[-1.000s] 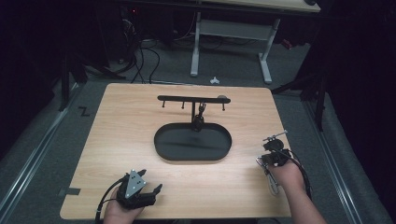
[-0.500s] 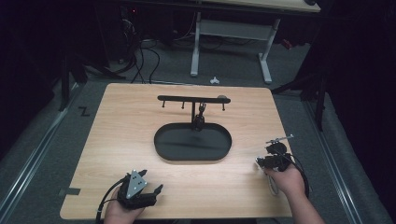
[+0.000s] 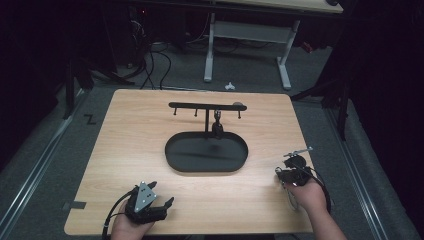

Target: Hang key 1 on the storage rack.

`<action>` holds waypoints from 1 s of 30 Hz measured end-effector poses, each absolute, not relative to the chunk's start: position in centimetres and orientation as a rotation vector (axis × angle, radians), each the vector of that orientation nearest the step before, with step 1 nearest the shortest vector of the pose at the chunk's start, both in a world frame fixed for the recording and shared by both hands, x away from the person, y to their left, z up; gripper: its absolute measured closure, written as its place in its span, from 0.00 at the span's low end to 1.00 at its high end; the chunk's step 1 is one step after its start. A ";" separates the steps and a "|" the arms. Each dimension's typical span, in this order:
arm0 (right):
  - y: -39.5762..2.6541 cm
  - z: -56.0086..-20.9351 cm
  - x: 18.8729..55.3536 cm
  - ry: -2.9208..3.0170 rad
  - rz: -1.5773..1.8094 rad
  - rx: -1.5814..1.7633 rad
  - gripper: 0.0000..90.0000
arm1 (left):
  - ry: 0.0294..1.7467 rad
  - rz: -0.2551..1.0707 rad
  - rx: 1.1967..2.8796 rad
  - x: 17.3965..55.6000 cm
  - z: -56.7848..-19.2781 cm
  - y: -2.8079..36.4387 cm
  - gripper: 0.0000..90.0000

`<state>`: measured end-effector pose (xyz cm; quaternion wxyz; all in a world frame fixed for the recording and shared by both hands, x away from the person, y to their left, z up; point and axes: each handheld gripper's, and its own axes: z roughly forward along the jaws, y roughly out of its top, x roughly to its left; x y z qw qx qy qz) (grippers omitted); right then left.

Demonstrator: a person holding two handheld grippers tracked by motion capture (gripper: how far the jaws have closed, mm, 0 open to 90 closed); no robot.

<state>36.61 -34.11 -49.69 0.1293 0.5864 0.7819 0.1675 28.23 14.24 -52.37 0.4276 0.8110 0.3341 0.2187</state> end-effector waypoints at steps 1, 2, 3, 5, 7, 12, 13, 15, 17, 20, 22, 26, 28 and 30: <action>-34.1 -49.7 36.6 2.275 0.488 1.702 0.85 | 0.834 0.544 2.026 28.2 -52.4 14.3 0.25; -34.0 -49.6 36.6 2.285 0.484 1.702 0.87 | 0.833 0.544 2.026 28.2 -52.3 14.3 0.25; -34.0 -49.7 36.6 2.291 0.486 1.696 0.89 | 0.833 0.545 2.026 28.2 -52.3 14.3 0.25; -33.8 -49.7 36.5 2.306 0.483 1.675 0.95 | 0.833 0.544 2.026 28.2 -52.3 14.3 0.25; -33.5 -49.7 36.5 2.309 0.473 1.657 0.95 | 0.833 0.545 2.025 28.2 -52.4 14.2 0.25; -33.6 -49.6 36.5 2.321 0.471 1.648 0.95 | 0.831 0.545 2.029 28.2 -52.4 14.2 0.25; -33.6 -49.6 36.5 2.322 0.470 1.649 0.95 | 0.831 0.545 2.029 28.2 -52.4 14.2 0.25; -33.6 -49.6 36.6 2.326 0.472 1.649 0.95 | 0.833 0.544 2.026 28.2 -52.4 14.2 0.25; -33.7 -49.6 36.6 2.331 0.474 1.650 0.96 | 0.833 0.543 2.027 28.2 -52.3 14.2 0.25; -33.8 -49.6 36.7 2.334 0.478 1.663 0.96 | 0.833 0.544 2.024 28.2 -52.3 14.2 0.25; -33.8 -49.6 36.7 2.336 0.478 1.667 0.96 | 0.833 0.544 2.025 28.2 -52.4 14.2 0.25; -34.0 -49.5 36.9 2.340 0.485 1.701 0.96 | 0.833 0.544 2.028 28.2 -52.3 14.3 0.25; -34.1 -49.4 37.1 2.356 0.465 1.711 0.96 | 0.834 0.544 2.027 28.2 -52.3 14.3 0.25; -34.2 -48.9 37.1 2.370 0.440 1.699 0.96 | 0.837 0.543 2.025 28.3 -52.4 14.4 0.25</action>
